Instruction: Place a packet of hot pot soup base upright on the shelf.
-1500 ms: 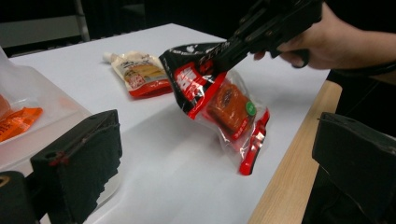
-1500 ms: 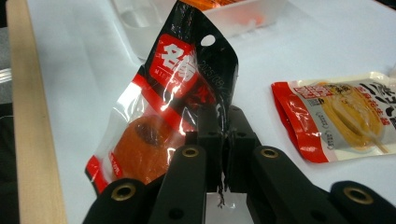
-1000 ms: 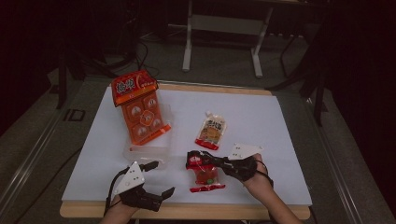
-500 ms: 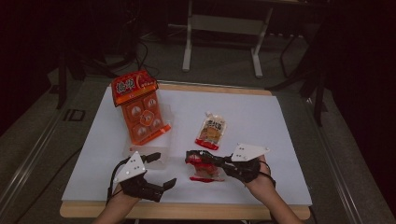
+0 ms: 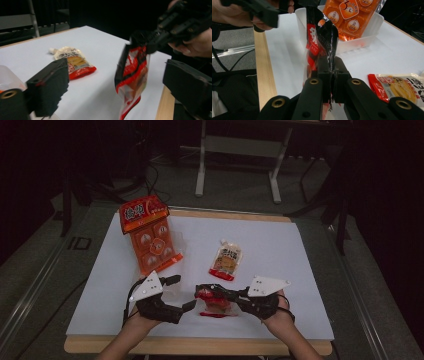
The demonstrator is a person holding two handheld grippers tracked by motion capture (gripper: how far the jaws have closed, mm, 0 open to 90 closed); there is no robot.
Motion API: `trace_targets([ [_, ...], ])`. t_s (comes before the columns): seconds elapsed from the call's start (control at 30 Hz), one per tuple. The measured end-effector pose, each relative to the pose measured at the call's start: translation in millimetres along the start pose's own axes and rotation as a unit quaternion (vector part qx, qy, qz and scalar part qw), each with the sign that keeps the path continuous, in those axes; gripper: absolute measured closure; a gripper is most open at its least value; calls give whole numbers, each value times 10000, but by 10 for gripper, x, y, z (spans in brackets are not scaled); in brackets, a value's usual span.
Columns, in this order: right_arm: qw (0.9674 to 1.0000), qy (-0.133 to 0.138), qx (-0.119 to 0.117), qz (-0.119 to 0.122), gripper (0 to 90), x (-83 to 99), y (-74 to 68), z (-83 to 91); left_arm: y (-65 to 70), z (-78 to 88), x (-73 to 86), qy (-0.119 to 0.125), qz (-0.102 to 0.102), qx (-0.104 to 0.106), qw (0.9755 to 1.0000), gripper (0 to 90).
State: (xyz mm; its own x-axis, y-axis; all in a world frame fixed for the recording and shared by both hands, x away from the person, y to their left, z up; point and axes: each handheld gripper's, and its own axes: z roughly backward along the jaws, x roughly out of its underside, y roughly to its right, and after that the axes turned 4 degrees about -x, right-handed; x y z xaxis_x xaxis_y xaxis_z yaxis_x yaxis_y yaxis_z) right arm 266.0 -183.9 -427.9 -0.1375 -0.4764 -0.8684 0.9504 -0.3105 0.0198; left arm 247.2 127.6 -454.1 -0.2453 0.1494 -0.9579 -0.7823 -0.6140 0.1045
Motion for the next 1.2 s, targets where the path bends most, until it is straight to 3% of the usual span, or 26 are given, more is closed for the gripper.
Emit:
trace_targets([
  [0.07,10000,-1,-14,6,875,-5,-8,-4,-23,-12,-14,-32,-63,180,9998,126],
  [0.2,10000,2,-33,41,875,-25,-34,-16,-16,-70,-33,-145,-253,289,9992,192],
  [0.27,10000,6,-47,54,875,-34,-41,-25,-24,-94,-28,-178,-278,513,9981,298],
  [0.37,10000,29,-50,63,875,-41,-46,-37,-22,-124,-18,-203,-343,647,9971,461],
  [0.47,9999,24,-69,75,875,-44,-51,-45,-6,-140,-19,-202,-439,662,9966,634],
  [0.67,9999,3,-97,51,874,-26,-50,-65,-20,-151,-32,-338,-551,628,9959,807],
  [0.77,9999,-18,-106,51,874,-13,-46,-78,-17,-162,-35,-395,-602,633,9954,855],
  [0.9,9999,27,-136,-19,870,-6,-20,-73,-38,-161,-57,-381,-521,750,9951,871],
  [1.2,9998,109,-120,-75,795,-11,14,-47,-12,-119,-170,-274,-778,815,9933,884],
])
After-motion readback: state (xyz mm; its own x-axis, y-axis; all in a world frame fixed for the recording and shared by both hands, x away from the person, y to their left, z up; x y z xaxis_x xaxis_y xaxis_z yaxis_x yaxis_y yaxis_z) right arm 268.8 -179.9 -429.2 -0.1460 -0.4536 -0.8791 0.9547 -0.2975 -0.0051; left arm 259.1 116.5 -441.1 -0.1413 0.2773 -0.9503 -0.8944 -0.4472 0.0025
